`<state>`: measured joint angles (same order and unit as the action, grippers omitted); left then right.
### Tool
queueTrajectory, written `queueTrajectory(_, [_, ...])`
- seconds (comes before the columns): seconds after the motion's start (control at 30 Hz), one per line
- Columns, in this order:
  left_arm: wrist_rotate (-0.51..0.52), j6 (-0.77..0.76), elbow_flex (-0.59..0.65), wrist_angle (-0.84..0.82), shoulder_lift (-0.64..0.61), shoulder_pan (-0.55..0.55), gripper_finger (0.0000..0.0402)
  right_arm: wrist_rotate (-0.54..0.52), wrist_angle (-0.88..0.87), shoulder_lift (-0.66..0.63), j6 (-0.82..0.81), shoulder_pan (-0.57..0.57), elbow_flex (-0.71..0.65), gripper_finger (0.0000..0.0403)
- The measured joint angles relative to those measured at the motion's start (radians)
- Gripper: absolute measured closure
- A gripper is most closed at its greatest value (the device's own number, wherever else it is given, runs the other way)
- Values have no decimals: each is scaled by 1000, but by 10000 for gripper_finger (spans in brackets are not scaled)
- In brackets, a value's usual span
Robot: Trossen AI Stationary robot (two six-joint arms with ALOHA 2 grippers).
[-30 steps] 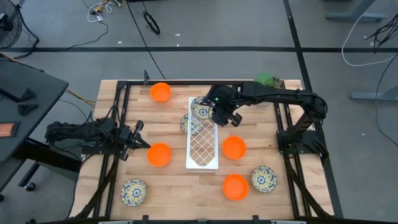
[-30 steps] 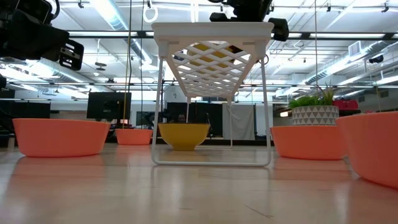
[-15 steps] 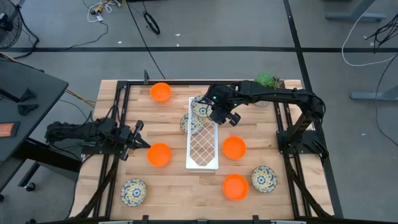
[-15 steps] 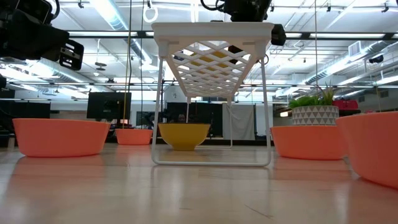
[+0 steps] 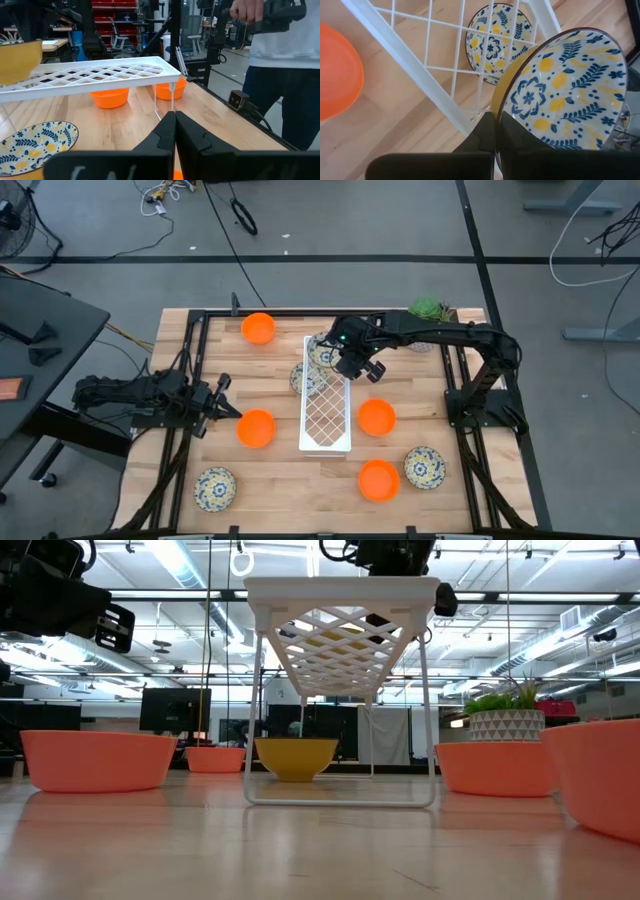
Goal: Pick & Place Mini bowls
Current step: Put the yellow patterned bowl on the shelf, then put the orange bowl on the shelf
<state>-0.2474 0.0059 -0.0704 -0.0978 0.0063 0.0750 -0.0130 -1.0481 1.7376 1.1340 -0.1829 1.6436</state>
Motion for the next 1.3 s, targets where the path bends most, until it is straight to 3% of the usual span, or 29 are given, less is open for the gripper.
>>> queueTrajectory(0.23, [0, 0, 0, -2, 0, 0, 387, -7, 11, 5, -6, 0, 0, 399])
queueTrajectory(0.7, [0, 0, 0, -4, 0, 0, 387, -23, 11, 7, -27, 0, 0, 325])
queueTrajectory(0.97, [0, 0, 0, -3, 0, 0, 387, -23, 10, -2, -60, 0, 0, 319])
queueTrajectory(1.3, [0, 0, 0, -3, 0, 0, 387, -23, 7, -104, -107, 3, 0, 318])
